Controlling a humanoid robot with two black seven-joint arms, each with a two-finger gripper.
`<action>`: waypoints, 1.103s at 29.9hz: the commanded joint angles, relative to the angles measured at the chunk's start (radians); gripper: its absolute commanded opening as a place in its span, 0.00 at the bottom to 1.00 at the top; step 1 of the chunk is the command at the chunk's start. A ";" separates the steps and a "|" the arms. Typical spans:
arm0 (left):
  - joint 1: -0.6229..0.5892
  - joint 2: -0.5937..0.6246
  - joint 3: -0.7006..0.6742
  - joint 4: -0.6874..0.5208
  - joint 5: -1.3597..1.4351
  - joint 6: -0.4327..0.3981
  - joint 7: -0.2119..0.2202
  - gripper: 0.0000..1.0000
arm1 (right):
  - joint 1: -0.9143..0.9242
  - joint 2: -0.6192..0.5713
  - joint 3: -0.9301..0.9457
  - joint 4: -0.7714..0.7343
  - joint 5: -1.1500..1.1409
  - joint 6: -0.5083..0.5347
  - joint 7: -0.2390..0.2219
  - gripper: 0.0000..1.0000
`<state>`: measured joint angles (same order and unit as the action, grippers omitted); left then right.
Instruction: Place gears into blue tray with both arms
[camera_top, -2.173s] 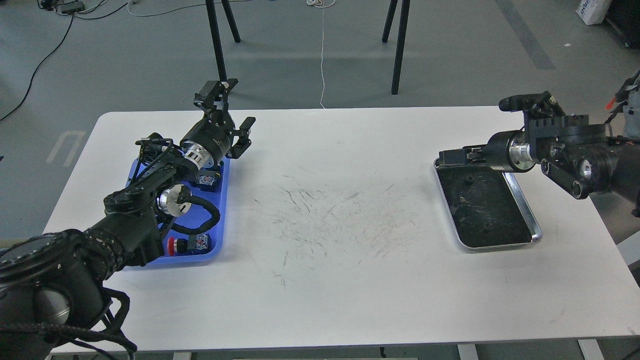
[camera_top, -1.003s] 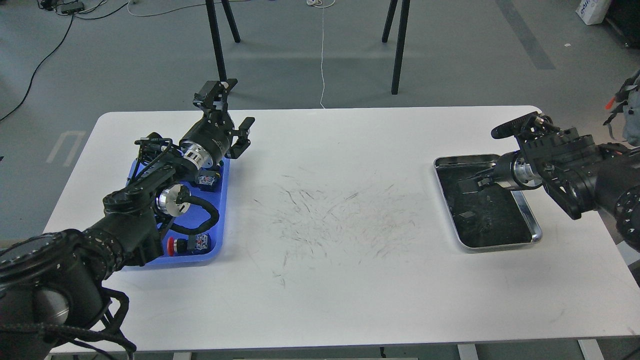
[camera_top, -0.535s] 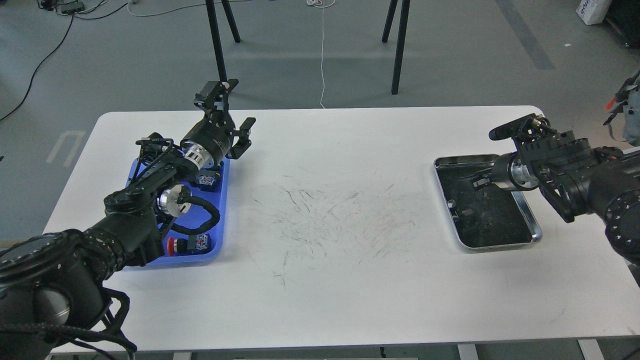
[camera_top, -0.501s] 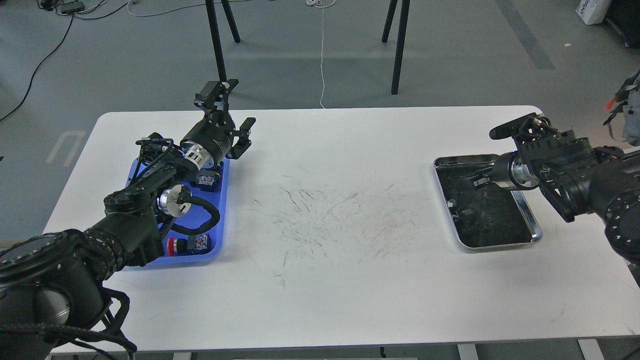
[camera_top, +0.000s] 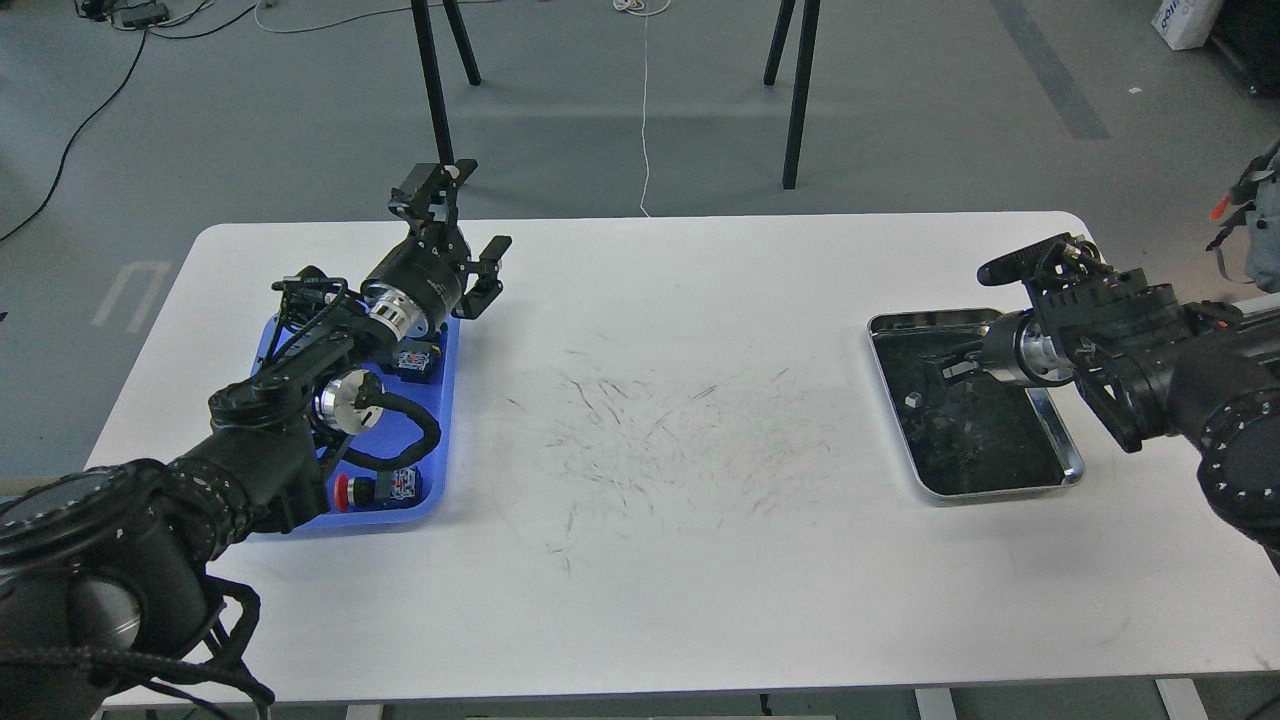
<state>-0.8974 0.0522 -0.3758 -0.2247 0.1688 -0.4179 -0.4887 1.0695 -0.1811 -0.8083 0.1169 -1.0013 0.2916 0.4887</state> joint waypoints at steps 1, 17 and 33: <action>0.000 -0.002 0.000 0.001 0.001 0.001 0.000 1.00 | -0.003 0.006 0.000 -0.008 0.001 0.000 0.000 0.49; 0.002 0.000 0.000 -0.001 0.003 0.001 0.000 1.00 | -0.040 0.038 0.009 -0.091 0.001 0.000 0.000 0.34; 0.003 0.005 0.000 0.001 0.005 0.002 0.000 1.00 | -0.043 0.045 0.009 -0.091 0.003 0.000 0.000 0.17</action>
<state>-0.8944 0.0566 -0.3758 -0.2242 0.1733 -0.4156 -0.4887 1.0235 -0.1366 -0.7989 0.0246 -0.9999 0.2911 0.4883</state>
